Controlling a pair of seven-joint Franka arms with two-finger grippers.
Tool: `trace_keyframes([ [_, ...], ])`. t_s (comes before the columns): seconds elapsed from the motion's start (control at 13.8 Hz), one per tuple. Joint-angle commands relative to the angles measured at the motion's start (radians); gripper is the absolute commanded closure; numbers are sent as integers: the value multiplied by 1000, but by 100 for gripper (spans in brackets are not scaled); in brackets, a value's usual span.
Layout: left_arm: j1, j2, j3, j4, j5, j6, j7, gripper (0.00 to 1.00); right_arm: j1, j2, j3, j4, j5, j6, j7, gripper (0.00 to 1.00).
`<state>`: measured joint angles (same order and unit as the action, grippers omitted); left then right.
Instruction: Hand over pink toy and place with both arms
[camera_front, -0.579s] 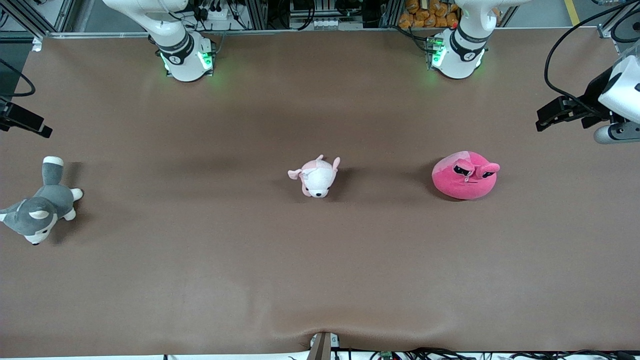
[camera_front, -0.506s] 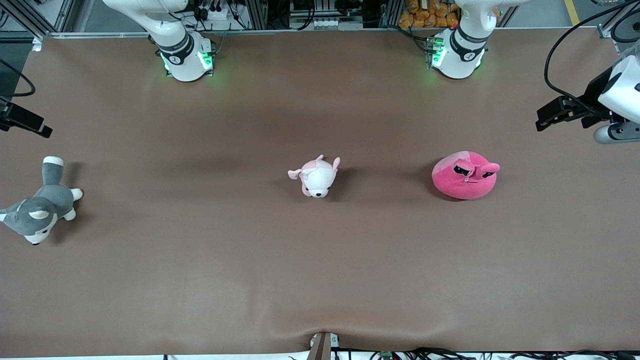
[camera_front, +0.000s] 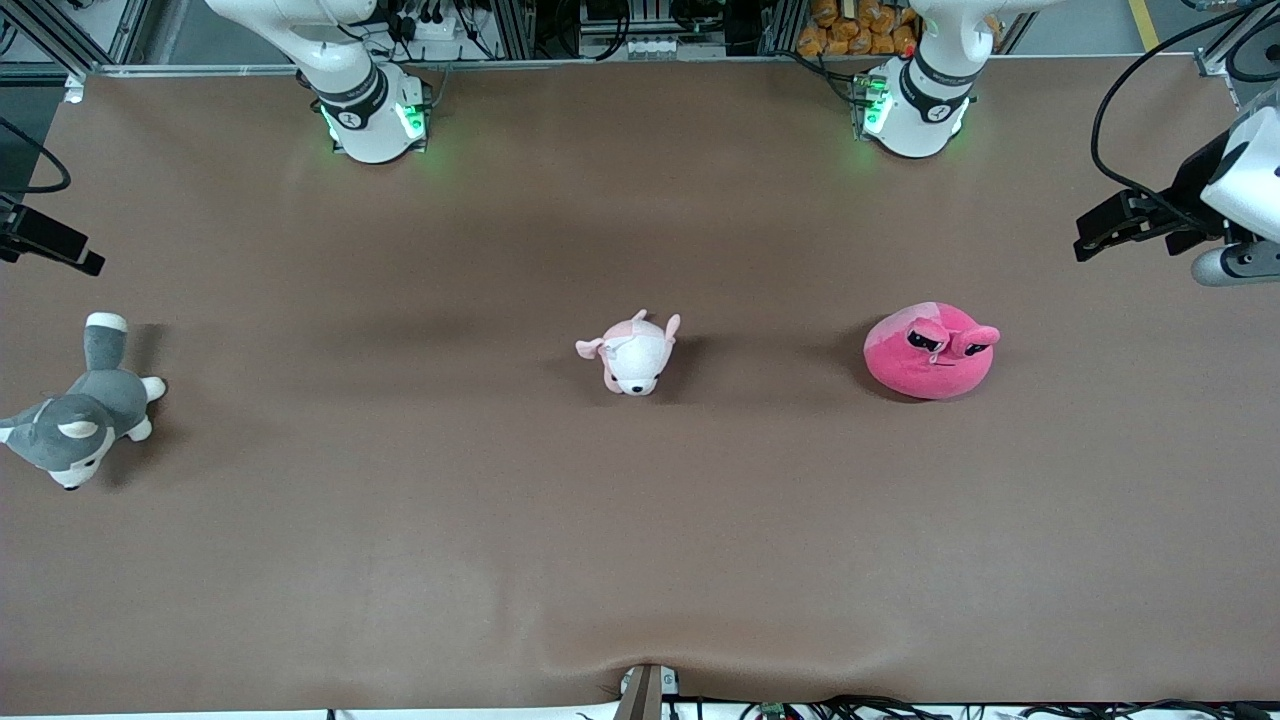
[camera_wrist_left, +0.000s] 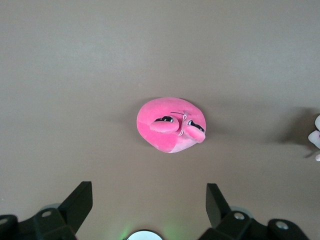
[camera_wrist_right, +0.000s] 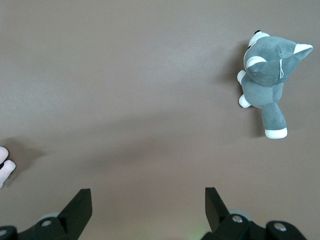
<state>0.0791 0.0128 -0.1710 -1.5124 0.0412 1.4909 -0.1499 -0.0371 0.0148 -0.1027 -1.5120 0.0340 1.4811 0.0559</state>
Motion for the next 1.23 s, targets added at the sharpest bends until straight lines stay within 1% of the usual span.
trace_keyframes([
  [0.0,8,29,-2,46,-7,-17,3,0,-7,-12,12,-1,-9,-7,5,0],
  [0.94,34,41,-2,43,-6,-24,-2,0,-6,-12,14,-1,-8,-7,7,0],
  [1.16,42,39,-2,43,-7,-24,-74,0,-6,-12,14,-1,-8,-8,7,0],
])
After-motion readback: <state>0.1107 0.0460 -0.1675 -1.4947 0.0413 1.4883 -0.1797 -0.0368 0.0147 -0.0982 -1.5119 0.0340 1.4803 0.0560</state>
